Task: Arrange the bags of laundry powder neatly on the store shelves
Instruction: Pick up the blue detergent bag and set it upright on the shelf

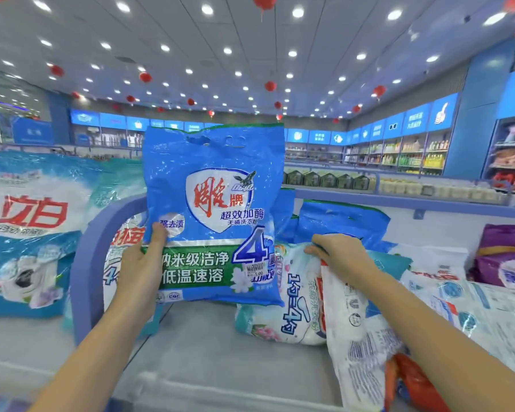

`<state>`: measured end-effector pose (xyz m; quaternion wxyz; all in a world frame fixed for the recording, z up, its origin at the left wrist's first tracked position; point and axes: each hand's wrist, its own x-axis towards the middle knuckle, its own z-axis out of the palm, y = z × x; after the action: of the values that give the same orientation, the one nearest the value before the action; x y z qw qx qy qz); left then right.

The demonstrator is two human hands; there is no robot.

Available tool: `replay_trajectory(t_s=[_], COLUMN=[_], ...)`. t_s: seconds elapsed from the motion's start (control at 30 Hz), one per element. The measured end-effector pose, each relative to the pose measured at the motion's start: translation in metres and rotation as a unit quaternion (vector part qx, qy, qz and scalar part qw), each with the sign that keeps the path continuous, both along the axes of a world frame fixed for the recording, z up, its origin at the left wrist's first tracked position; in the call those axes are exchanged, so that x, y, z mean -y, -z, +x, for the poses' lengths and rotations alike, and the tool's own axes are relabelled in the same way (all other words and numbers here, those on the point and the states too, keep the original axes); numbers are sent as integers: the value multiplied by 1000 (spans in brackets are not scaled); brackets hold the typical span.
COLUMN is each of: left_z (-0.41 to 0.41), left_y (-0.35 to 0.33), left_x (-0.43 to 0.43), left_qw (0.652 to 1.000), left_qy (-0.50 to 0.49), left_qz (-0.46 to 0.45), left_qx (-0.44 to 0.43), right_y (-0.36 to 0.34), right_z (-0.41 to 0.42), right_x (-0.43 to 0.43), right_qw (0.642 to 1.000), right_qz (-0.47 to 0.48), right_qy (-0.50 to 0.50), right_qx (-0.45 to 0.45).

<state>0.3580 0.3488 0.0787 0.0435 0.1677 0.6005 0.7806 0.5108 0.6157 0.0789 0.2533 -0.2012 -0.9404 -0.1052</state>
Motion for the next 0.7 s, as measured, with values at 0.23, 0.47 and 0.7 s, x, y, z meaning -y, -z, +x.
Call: replay_trajectory(t_s=[0.23, 0.47, 0.7], left_z=[-11, -25, -53], left_y=[3, 1, 50], left_x=[-5, -30, -88], left_qw=[999, 998, 989], left_qy=[14, -17, 53], left_qz=[23, 14, -126], left_qx=[25, -59, -52], right_y=[-1, 4, 10], right_z=[53, 89, 98], right_x=[-8, -11, -19], right_qw=[969, 928, 929], right_qz=[196, 223, 163], right_qy=[-92, -195, -181], right_qx=[-117, -225, -279])
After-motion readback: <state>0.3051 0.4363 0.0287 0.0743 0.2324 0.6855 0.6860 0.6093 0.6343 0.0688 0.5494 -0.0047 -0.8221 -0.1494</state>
